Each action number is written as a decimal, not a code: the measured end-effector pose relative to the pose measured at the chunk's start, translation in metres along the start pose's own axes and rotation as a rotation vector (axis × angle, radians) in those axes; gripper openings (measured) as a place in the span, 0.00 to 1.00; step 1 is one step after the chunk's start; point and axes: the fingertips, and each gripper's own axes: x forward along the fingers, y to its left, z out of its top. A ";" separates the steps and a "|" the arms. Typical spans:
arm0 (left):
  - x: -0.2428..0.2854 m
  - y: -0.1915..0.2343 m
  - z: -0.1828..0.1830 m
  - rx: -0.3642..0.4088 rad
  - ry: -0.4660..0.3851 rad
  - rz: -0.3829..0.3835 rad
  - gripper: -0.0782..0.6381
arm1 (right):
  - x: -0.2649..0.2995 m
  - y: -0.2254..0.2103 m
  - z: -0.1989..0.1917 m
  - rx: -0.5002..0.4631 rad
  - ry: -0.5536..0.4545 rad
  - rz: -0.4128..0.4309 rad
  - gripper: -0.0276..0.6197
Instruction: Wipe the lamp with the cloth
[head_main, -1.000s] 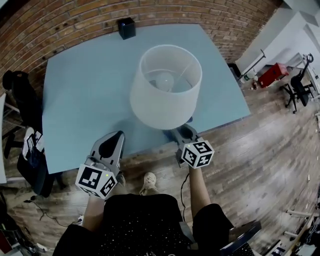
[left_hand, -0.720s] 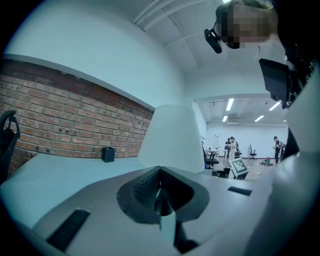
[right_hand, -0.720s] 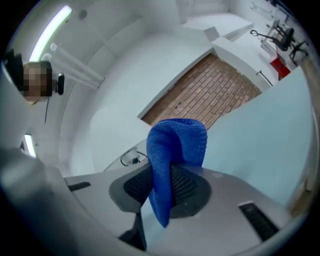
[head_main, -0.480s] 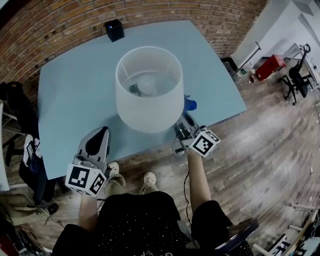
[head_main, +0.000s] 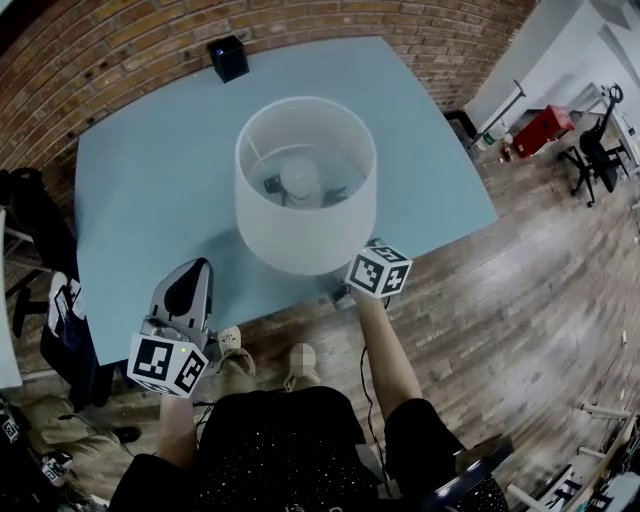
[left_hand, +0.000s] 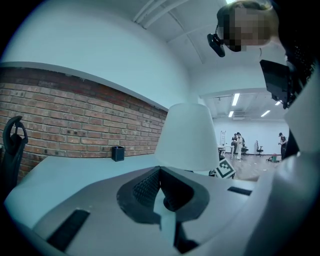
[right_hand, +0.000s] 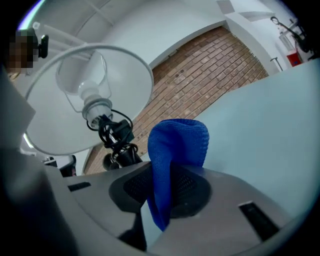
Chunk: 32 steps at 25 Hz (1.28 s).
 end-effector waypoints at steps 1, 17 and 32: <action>0.000 0.000 -0.001 -0.002 0.003 -0.001 0.12 | 0.002 -0.003 -0.004 -0.022 0.033 -0.030 0.16; 0.005 -0.012 -0.015 -0.032 0.019 -0.082 0.12 | -0.093 -0.039 -0.003 -0.230 0.106 -0.429 0.16; 0.031 -0.136 0.069 0.075 -0.188 -0.229 0.12 | -0.248 0.134 0.121 -0.571 -0.493 -0.524 0.16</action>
